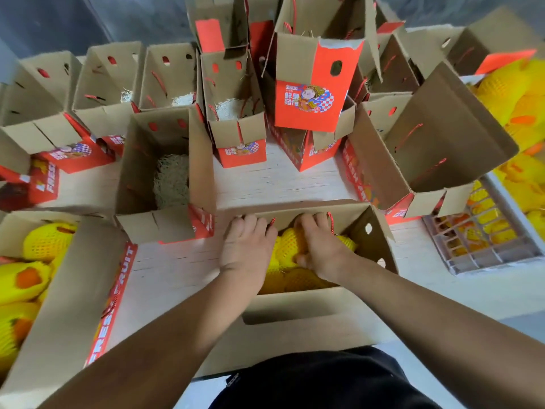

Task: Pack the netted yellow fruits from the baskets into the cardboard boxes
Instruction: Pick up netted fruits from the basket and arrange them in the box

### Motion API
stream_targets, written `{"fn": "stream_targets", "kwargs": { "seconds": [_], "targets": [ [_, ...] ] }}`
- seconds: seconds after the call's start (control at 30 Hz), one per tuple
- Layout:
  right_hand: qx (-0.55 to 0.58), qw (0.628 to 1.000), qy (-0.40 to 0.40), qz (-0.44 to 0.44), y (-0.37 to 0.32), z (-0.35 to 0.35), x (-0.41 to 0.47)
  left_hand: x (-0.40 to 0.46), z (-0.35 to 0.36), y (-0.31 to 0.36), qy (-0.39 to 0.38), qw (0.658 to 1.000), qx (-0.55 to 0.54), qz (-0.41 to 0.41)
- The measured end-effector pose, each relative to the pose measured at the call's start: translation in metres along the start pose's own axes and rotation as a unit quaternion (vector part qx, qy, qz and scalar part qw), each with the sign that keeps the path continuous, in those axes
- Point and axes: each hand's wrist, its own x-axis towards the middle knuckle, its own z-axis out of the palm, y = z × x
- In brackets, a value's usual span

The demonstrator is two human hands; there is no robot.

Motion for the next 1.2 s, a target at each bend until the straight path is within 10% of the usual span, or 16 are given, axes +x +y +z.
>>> {"fn": "stream_targets", "kwargs": {
  "seconds": [0.47,1.2],
  "targets": [
    [0.108,0.988,0.019,0.112,-0.002,-0.001,-0.018,-0.013,-0.027,0.005,-0.157,0.973,-0.16,0.06],
    [0.173,0.983,0.062,-0.01,0.058,-0.087,-0.079,0.028,-0.113,0.112,-0.003,0.87,-0.493,0.019]
  ]
}}
